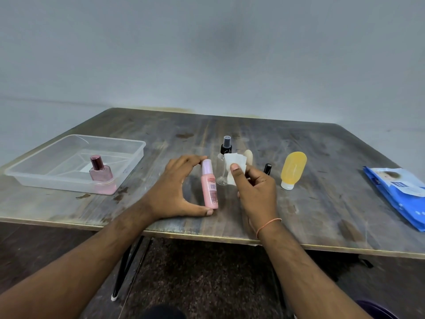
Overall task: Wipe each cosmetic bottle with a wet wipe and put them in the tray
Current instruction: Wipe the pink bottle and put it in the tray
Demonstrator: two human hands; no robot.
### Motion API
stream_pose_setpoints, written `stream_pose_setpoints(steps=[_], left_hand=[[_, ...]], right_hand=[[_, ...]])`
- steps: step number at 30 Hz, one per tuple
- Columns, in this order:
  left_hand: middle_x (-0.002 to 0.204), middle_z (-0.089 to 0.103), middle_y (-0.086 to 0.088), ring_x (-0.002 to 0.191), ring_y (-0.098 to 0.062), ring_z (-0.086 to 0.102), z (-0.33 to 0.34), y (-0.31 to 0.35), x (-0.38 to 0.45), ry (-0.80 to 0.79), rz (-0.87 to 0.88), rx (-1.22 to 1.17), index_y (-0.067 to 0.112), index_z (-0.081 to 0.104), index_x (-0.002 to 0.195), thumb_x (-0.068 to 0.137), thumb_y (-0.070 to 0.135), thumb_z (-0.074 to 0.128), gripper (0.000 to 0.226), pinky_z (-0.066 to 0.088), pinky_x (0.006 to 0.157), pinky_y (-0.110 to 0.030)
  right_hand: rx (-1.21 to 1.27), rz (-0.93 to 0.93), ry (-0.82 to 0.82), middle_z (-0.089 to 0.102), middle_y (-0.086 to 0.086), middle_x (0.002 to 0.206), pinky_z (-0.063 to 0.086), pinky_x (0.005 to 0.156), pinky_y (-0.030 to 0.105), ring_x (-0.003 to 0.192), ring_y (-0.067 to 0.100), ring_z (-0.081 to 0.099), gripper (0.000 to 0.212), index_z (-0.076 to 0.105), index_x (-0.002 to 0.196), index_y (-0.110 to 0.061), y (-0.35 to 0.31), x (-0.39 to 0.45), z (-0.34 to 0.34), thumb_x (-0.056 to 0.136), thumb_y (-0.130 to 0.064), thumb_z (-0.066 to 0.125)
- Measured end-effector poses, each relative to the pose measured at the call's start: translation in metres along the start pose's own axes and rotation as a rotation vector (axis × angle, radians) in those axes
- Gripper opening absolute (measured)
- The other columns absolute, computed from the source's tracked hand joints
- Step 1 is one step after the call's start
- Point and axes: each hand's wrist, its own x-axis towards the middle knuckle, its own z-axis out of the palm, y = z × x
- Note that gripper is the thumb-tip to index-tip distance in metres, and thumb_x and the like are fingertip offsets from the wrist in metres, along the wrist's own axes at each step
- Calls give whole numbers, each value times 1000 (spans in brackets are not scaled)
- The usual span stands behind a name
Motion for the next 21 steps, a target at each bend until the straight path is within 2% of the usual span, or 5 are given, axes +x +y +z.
stream_pose_setpoints(steps=[4, 10, 13, 17, 21], left_hand=[[155, 39, 23, 140, -9, 42, 0, 1, -1, -9, 28, -21, 38, 34, 161, 58, 62, 100, 125, 46, 115, -40], [156, 34, 30, 141, -2, 38, 1, 2, -2, -63, 52, -48, 39, 27, 165, 62, 47, 101, 127, 37, 113, -23], [157, 36, 27, 142, -6, 38, 0, 4, -2, -72, 52, -49, 42, 26, 165, 62, 52, 101, 128, 37, 116, -30], [155, 39, 24, 142, -8, 39, -1, 4, -1, -74, 42, -46, 41, 30, 165, 59, 59, 100, 128, 39, 118, -35], [150, 39, 24, 141, -6, 39, 0, 2, -1, -114, 38, -42, 37, 31, 166, 56, 68, 98, 133, 39, 119, -34]], right_hand=[[-79, -46, -10, 69, -2, 69, 49, 64, 31, 63, 10, 53, 9, 82, 94, -26, -1, -2, 2, 97, -33, 78], [-256, -166, -110, 65, -26, 68, 40, 62, 17, 58, 4, 52, 9, 82, 104, -26, -2, -8, 3, 95, -25, 80], [-345, -234, -165, 73, -19, 86, 42, 64, 17, 62, 5, 57, 11, 84, 102, -28, -4, -8, 5, 91, -25, 83], [-383, -266, -199, 69, -17, 86, 42, 64, 19, 59, 7, 54, 17, 85, 104, -29, -1, -8, 6, 90, -23, 77], [-458, -292, -305, 65, -20, 89, 54, 67, 32, 65, 8, 59, 29, 83, 108, -36, -3, -10, 7, 85, -37, 65]])
